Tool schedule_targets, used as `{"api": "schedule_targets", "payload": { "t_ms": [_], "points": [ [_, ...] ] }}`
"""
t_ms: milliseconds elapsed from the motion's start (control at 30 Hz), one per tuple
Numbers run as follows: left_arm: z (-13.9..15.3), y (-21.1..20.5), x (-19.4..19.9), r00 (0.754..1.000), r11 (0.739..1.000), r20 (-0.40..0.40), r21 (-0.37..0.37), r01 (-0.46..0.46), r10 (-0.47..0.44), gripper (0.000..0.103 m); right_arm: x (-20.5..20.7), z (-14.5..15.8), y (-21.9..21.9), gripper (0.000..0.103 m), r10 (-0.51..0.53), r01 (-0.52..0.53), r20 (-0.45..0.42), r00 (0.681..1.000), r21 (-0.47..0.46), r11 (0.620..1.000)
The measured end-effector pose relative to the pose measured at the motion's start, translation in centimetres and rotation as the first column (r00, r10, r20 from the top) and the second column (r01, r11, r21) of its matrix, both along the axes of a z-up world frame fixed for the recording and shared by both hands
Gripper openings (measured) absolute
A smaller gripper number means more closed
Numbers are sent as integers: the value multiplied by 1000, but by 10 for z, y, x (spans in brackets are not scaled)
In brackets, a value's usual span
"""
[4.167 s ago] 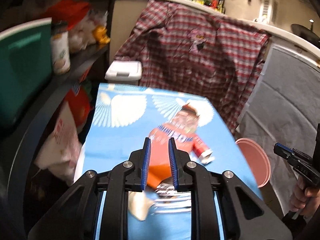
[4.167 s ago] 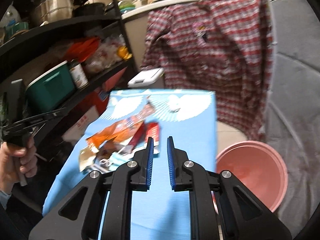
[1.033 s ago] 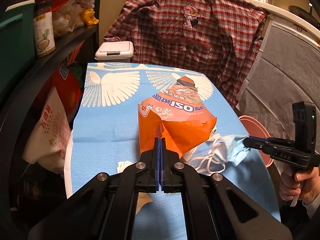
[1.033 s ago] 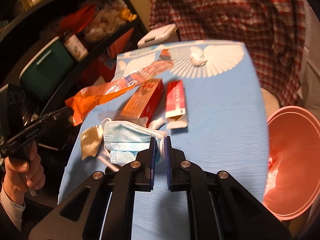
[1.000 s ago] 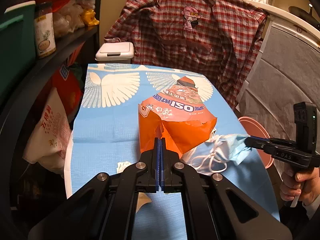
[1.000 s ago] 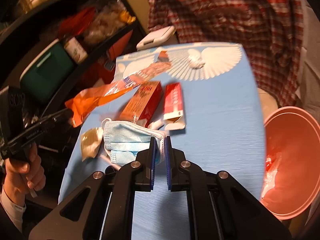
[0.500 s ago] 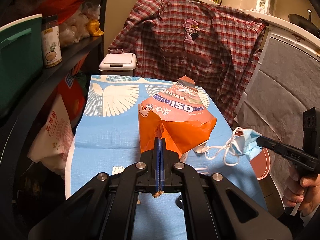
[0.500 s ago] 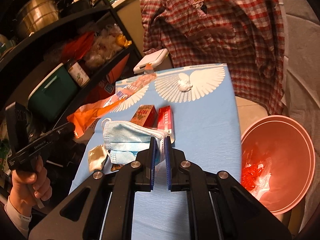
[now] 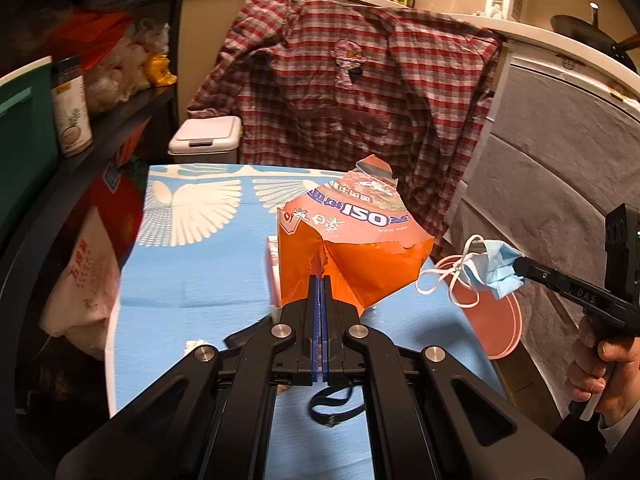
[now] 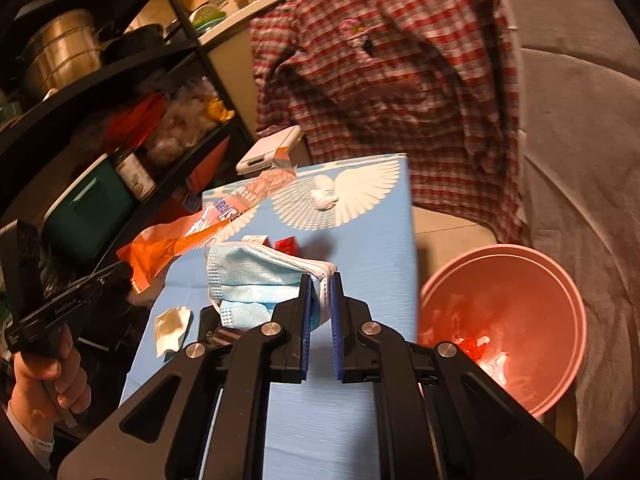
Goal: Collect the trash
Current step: 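Carry the orange bag with the left tool while the right tool carries the mask to the bin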
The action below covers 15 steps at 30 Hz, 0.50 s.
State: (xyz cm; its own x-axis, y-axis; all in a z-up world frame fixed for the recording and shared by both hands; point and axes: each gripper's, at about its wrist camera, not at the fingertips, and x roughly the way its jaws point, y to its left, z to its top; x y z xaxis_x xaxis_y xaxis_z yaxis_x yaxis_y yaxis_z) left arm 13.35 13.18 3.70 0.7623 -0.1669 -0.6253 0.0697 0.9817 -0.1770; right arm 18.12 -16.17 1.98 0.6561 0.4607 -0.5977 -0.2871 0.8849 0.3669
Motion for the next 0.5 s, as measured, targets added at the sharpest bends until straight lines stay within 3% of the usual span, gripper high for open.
{"api": "schedule_targets", "payload": {
  "t_ms": [500],
  "points": [
    [-1,-52,8,995,995,-9,15,100,-100,0,-2,8,-56,10,-139,140,22,990,-43,989]
  ]
}}
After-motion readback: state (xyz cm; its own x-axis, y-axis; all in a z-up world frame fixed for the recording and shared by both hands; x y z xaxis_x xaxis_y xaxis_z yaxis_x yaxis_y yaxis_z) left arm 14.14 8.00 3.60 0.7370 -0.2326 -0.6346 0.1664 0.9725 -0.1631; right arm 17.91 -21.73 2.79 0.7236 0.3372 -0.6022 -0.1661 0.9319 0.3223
